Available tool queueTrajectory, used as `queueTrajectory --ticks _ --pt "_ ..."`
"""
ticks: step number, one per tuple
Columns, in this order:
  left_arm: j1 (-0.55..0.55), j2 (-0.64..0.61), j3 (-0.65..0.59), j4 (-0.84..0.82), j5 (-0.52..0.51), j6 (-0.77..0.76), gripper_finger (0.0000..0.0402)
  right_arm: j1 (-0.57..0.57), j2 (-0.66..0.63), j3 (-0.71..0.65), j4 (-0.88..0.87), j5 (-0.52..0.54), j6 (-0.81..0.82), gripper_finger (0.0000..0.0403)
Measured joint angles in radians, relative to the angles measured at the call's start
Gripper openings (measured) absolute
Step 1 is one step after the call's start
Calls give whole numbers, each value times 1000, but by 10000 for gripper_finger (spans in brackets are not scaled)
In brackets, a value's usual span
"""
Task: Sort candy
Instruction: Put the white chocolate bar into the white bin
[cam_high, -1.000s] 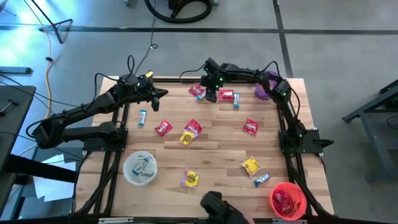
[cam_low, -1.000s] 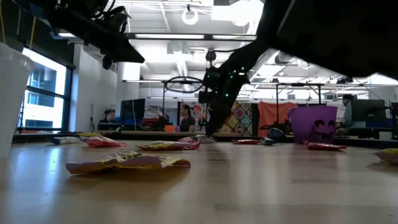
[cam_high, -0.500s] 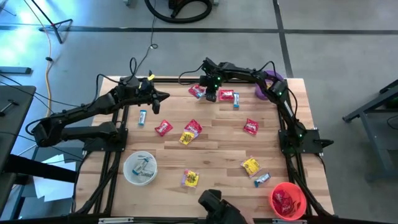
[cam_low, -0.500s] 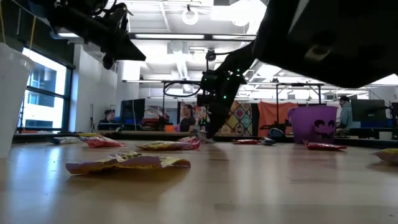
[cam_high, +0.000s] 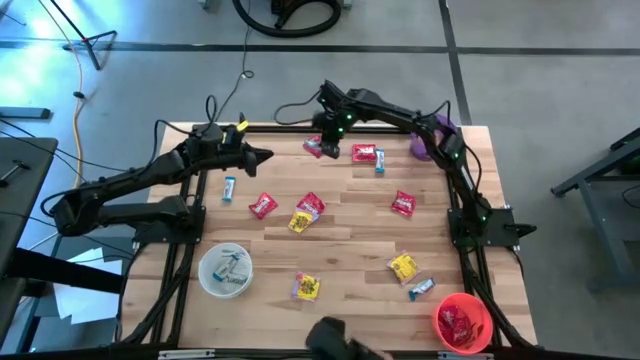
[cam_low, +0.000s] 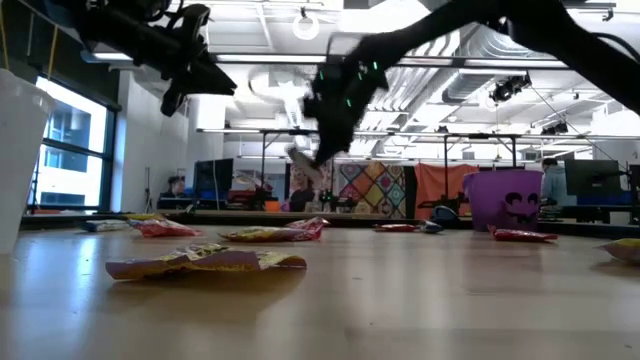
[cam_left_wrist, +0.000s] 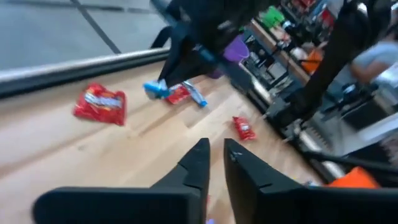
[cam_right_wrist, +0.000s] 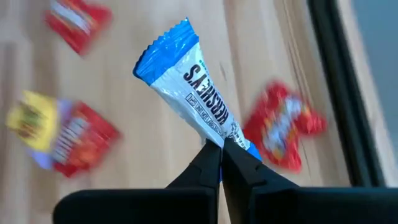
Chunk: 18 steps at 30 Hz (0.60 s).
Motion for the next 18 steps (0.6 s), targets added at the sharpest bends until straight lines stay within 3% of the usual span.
queueTrajectory --ticks 11,18 --pt "-29 66 0 81 -2 -391 160 184 -1 218 2 305 27 2" --pt "-28 71 0 157 -28 -505 179 234 -1 246 18 405 6 2"
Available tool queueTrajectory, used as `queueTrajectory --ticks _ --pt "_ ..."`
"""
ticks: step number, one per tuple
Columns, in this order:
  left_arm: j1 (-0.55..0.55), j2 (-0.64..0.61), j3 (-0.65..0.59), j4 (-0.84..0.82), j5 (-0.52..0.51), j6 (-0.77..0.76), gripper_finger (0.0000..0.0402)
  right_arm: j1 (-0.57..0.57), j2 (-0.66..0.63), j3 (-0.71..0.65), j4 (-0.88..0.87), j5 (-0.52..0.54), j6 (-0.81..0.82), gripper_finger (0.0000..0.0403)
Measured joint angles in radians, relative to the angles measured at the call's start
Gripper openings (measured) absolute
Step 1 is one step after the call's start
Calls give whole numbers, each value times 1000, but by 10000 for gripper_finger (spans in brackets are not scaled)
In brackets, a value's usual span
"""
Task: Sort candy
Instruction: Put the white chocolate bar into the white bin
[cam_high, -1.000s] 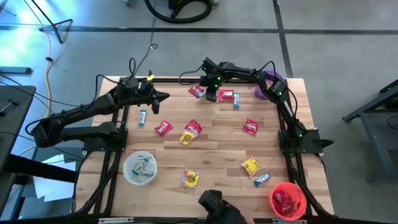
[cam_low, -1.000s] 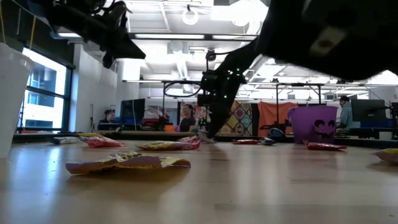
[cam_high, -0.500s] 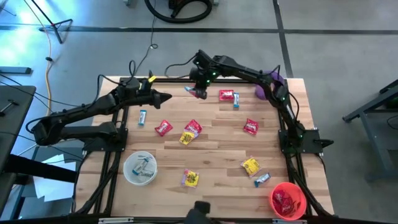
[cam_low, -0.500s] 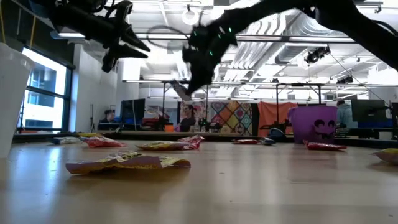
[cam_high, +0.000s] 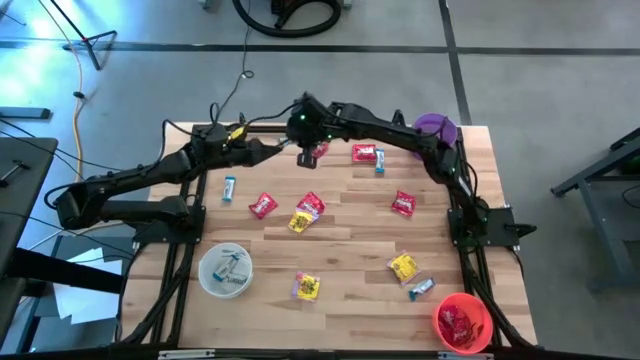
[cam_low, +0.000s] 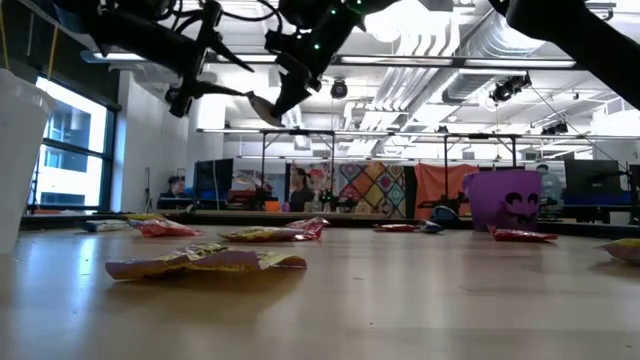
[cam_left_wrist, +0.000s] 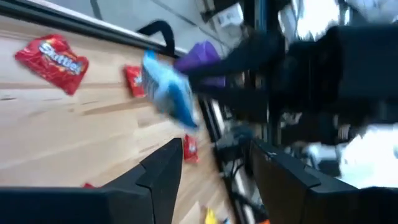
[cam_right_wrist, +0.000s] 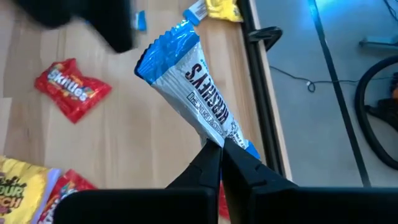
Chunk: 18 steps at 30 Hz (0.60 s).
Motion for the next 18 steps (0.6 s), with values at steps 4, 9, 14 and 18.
queueTrajectory --ticks 4,9,14,18 --pt "2 1 0 -19 -46 -75 179 19 0 0 4 12 0 2" --pt "2 16 0 -23 -49 -118 179 38 0 0 12 42 2 2" --pt "2 32 0 -9 -49 -119 175 54 0 0 25 41 10 2" --pt "2 42 0 -1 -50 -113 150 61 0 -1 36 40 27 2"
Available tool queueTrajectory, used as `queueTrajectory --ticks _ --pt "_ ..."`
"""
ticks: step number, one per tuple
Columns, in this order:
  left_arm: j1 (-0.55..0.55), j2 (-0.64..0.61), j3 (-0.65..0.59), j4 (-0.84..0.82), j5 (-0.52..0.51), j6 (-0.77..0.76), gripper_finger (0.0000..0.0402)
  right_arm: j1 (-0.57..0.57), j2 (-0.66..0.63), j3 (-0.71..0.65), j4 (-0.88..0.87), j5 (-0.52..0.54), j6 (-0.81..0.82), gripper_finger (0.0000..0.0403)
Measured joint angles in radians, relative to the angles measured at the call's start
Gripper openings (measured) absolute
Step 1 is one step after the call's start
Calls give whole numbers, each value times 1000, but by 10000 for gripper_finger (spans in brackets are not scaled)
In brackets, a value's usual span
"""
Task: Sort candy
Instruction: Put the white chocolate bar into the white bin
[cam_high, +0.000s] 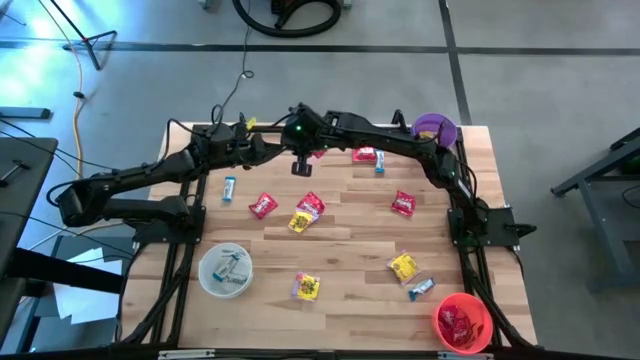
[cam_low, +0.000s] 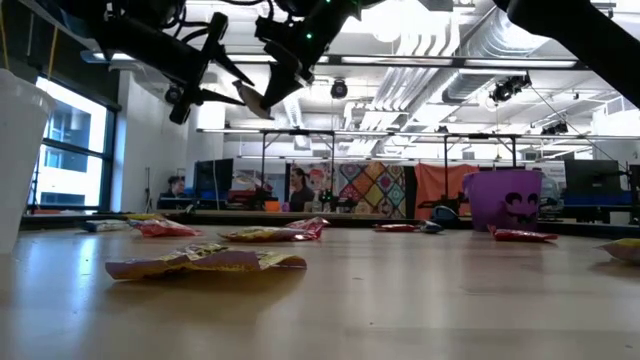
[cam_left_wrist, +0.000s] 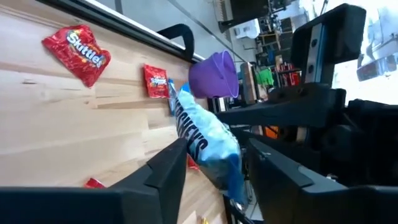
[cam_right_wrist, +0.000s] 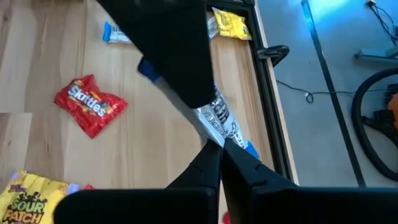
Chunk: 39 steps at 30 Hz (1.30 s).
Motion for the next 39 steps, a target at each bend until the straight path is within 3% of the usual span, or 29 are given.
queueTrajectory --ticks 10,14,20,23,26,30,36,39 --pt "0 -4 0 13 -31 80 11 7 0 0 -7 -4 26 5" --pt "0 -4 0 8 -34 105 8 7 0 0 -11 0 62 37" --pt "15 -4 0 -9 -26 186 5 9 0 58 -66 1 151 131" --pt "40 -6 0 -10 4 272 4 10 -38 39 -56 -6 183 167" --pt "67 -23 0 -10 67 400 3 13 -71 43 -82 -6 220 178" --pt "92 -63 -1 -12 221 555 3 31 -102 42 -83 8 282 144" --pt "87 -168 0 -37 409 688 3 83 -126 41 -88 84 339 17" --pt "77 -218 0 -71 433 716 3 100 -126 -35 -13 88 363 16"
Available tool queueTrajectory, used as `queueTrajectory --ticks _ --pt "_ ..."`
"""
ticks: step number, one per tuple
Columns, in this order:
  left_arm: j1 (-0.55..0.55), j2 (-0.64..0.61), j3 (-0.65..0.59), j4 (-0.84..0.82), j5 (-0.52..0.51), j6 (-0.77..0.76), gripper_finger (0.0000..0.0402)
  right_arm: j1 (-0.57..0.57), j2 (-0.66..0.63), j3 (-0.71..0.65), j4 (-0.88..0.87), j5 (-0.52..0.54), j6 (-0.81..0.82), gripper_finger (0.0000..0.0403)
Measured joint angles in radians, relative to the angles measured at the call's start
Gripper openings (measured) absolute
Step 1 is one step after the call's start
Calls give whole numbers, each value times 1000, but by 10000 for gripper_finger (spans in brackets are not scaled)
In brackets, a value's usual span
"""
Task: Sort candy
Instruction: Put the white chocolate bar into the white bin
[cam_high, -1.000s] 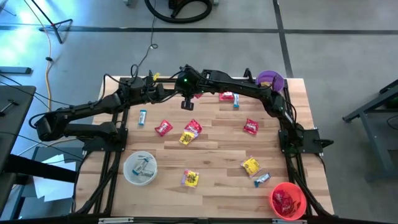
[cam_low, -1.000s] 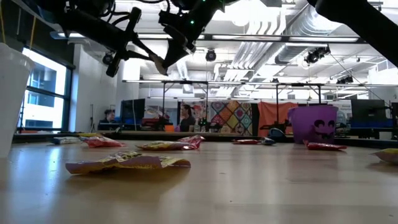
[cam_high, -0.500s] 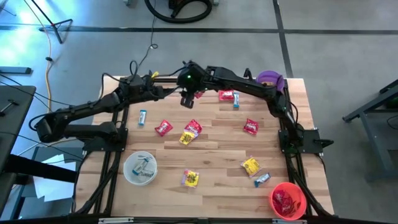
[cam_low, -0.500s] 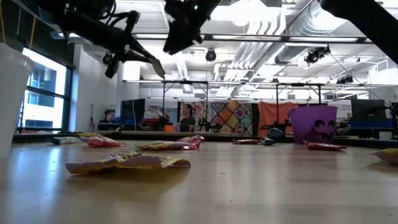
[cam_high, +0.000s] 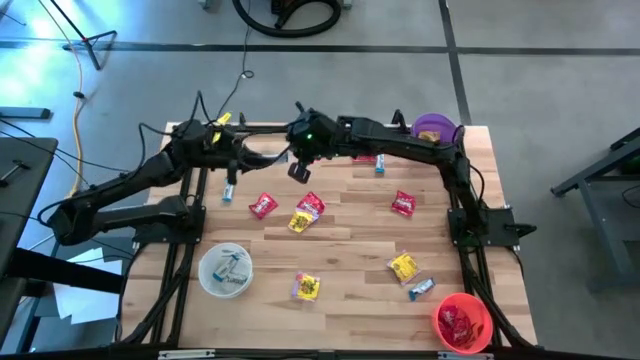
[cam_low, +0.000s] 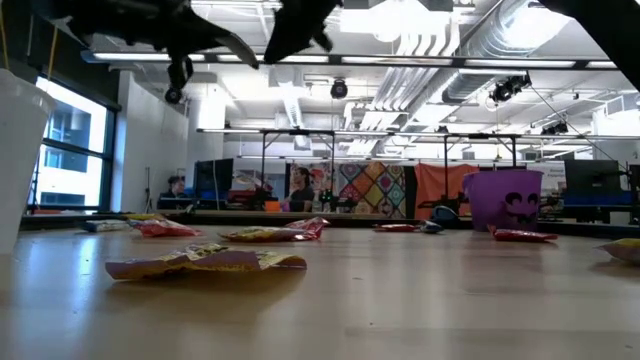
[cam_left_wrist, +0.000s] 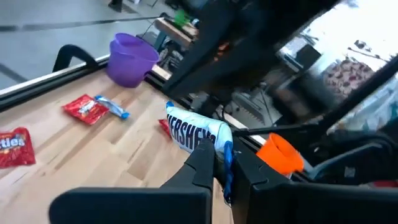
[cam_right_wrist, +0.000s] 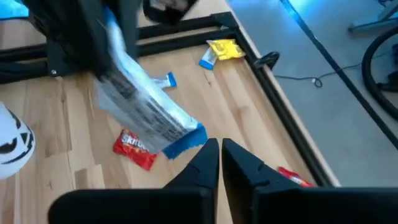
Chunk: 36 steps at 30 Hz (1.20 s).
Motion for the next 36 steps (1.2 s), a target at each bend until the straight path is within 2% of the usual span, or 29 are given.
queueTrajectory --ticks 3,7,12,19,25,30,36 --pt "-17 -51 0 -48 -4 44 3 16 0 -115 100 -3 4 8" --pt "-57 -111 0 -194 -41 124 3 43 -28 -275 324 -75 46 5" --pt "-199 -193 0 -415 -141 137 3 78 -135 -498 527 -97 105 2" --pt "-515 -240 57 -611 -286 -52 2 118 -369 -812 603 -61 182 1" --pt "-786 -163 121 -746 -424 -217 2 151 -553 -1007 618 13 242 0" --pt "-956 -59 122 -865 -430 -384 2 173 -677 -1110 613 59 269 0" --pt "-1086 5 123 -841 -433 -538 2 184 -775 -1175 610 101 267 0"
